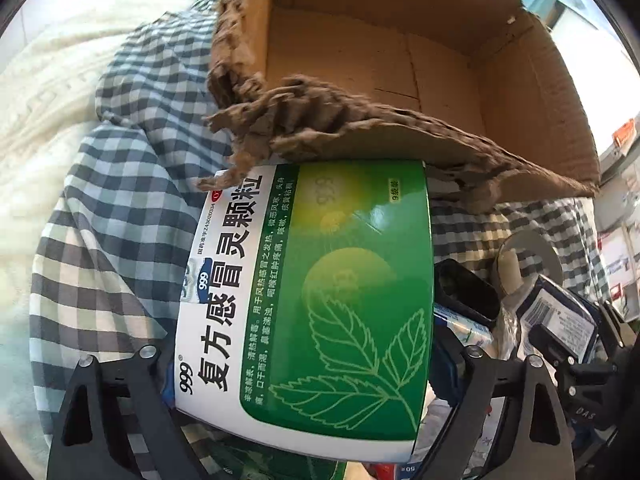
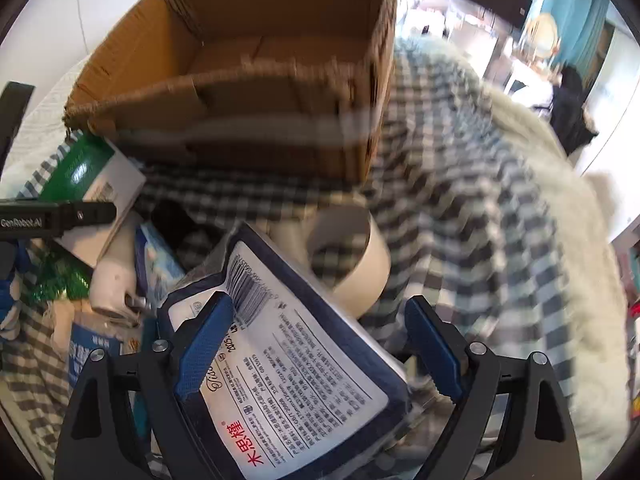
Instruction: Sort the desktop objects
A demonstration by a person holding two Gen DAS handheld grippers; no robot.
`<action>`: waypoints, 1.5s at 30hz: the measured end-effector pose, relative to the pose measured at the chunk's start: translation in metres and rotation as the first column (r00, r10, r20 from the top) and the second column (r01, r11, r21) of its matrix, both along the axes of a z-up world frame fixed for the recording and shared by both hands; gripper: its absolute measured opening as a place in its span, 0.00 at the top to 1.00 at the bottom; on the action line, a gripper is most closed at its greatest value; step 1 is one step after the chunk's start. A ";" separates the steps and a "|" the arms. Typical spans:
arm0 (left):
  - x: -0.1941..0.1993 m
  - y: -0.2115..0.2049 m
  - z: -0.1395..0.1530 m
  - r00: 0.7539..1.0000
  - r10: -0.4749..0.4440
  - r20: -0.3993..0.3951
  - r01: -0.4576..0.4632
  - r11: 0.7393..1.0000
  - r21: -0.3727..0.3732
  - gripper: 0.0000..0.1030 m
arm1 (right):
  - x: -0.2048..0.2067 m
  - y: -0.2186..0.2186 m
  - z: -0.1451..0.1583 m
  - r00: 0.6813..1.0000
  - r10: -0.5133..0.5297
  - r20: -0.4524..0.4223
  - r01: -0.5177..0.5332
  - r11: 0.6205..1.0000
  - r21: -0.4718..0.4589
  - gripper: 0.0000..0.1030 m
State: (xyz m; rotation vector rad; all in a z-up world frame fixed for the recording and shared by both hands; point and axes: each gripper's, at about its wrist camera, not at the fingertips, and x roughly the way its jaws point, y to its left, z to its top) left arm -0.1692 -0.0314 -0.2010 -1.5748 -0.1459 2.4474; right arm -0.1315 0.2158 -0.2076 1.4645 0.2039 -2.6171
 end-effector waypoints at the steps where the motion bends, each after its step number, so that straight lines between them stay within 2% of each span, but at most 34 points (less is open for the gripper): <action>1: 0.002 0.001 0.001 1.000 -0.004 -0.007 0.004 1.000 -0.008 0.12 | 0.001 0.001 0.000 1.000 0.005 0.008 -0.004 1.000 -0.020 0.25; 3: 0.006 0.005 0.005 1.000 -0.017 -0.024 0.016 0.999 -0.031 0.15 | 0.003 0.001 0.000 0.999 0.015 0.029 -0.013 0.999 -0.051 0.32; 5: 0.011 0.010 0.009 0.999 -0.029 -0.042 0.027 0.998 -0.048 0.16 | 0.006 0.000 0.001 0.998 0.042 0.049 -0.037 0.995 -0.089 0.45; 7: 0.018 0.013 0.015 0.997 -0.039 -0.065 0.034 0.997 -0.070 0.17 | 0.011 -0.002 0.003 0.998 0.051 0.039 -0.047 0.994 -0.103 0.69; 9: 0.026 0.016 0.022 0.995 -0.049 -0.092 0.041 0.995 -0.090 0.18 | 0.018 -0.005 0.005 0.999 0.048 0.018 -0.046 0.995 -0.091 0.78; 14: 0.043 0.017 0.040 0.987 -0.071 -0.146 0.054 0.991 -0.121 0.19 | 0.037 -0.012 0.017 0.999 0.027 -0.030 -0.031 0.993 -0.110 0.80; 17: 0.059 0.023 0.054 0.974 -0.073 -0.213 0.037 0.985 -0.167 0.19 | 0.046 -0.019 0.026 0.998 0.020 -0.057 -0.028 0.991 -0.129 0.83; 20: 0.076 0.020 0.074 0.958 -0.079 -0.277 0.033 0.985 -0.168 0.19 | 0.061 -0.017 0.047 0.994 0.006 -0.111 -0.022 0.990 -0.142 0.84; 24: 0.104 0.017 0.108 0.911 -0.096 -0.401 0.022 0.983 -0.184 0.19 | 0.081 -0.028 0.077 0.976 0.001 -0.216 -0.031 0.990 -0.135 0.84; 27: 0.112 0.008 0.130 0.889 -0.087 -0.449 0.014 0.986 -0.164 0.19 | 0.092 -0.035 0.096 0.962 -0.010 -0.272 -0.027 0.991 -0.132 0.84; 31: 0.131 0.006 0.162 0.848 -0.072 -0.525 -0.001 0.990 -0.138 0.19 | 0.119 -0.043 0.127 0.928 -0.008 -0.373 -0.039 0.992 -0.117 0.84; 37: 0.145 -0.008 0.208 0.792 -0.042 -0.609 -0.032 0.993 -0.110 0.19 | 0.143 -0.061 0.166 0.876 -0.008 -0.481 -0.050 0.993 -0.108 0.84; 40: 0.149 -0.015 0.233 0.747 0.017 -0.665 -0.083 0.994 -0.068 0.19 | 0.152 -0.063 0.180 0.844 -0.020 -0.537 -0.046 0.993 -0.110 0.84; 42: 0.153 -0.016 0.247 0.735 0.044 -0.677 -0.083 0.996 -0.026 0.19 | 0.150 -0.062 0.188 0.833 -0.035 -0.551 -0.040 0.992 -0.123 0.84; 45: 0.147 -0.014 0.263 0.710 0.036 -0.703 -0.081 0.996 -0.031 0.19 | 0.148 -0.060 0.200 0.822 -0.043 -0.568 -0.037 0.991 -0.128 0.84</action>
